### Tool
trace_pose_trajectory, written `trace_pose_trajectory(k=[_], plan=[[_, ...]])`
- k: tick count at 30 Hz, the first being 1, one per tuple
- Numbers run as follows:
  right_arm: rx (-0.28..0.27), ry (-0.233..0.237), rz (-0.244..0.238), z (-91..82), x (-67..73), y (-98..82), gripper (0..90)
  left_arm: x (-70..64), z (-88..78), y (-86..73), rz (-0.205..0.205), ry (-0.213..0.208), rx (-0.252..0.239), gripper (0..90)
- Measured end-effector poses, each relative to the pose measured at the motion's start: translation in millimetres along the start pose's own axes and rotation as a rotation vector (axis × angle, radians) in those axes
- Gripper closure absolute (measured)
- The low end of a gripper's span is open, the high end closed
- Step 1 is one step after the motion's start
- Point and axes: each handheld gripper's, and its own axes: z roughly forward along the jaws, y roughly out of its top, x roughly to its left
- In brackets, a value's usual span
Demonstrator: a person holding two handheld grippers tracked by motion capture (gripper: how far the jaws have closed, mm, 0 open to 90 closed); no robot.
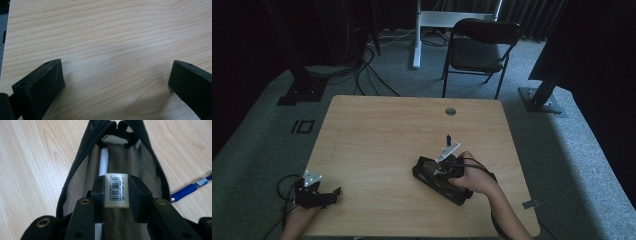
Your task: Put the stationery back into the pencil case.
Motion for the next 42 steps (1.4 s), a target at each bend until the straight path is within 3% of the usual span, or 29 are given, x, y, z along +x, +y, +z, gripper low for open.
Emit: trace_pose_trajectory(k=[13, 27, 34, 40, 42], plan=[[0.073, -0.001, -0.003, 9.2, 2.8, 4.4, 67.9, 0.0, 0.0, 0.0, 0.0, 0.0, 0.0, 0.2], [0.091, 0.024, 0.001, 7.6, 3.3, 2.3, 67.2, 0.0, 0.0, 0.0, 0.0, 0.0, 0.0, 0.2], [0.087, 0.028, 0.004, 6.5, 2.5, 1.7, 64.5, 0.0, 0.0, 0.0, 0.0, 0.0, 0.0, 0.2], [0.044, 0.04, 0.014, -2.6, 0.2, 2.6, 63.4, 0.0, 0.0, 0.0, 0.0, 0.0, 0.0, 0.2], [0.001, 0.038, 0.028, -11.0, -2.4, 3.7, 63.3, 0.0, 0.0, 0.0, 0.0, 0.0, 0.0, 0.2]])
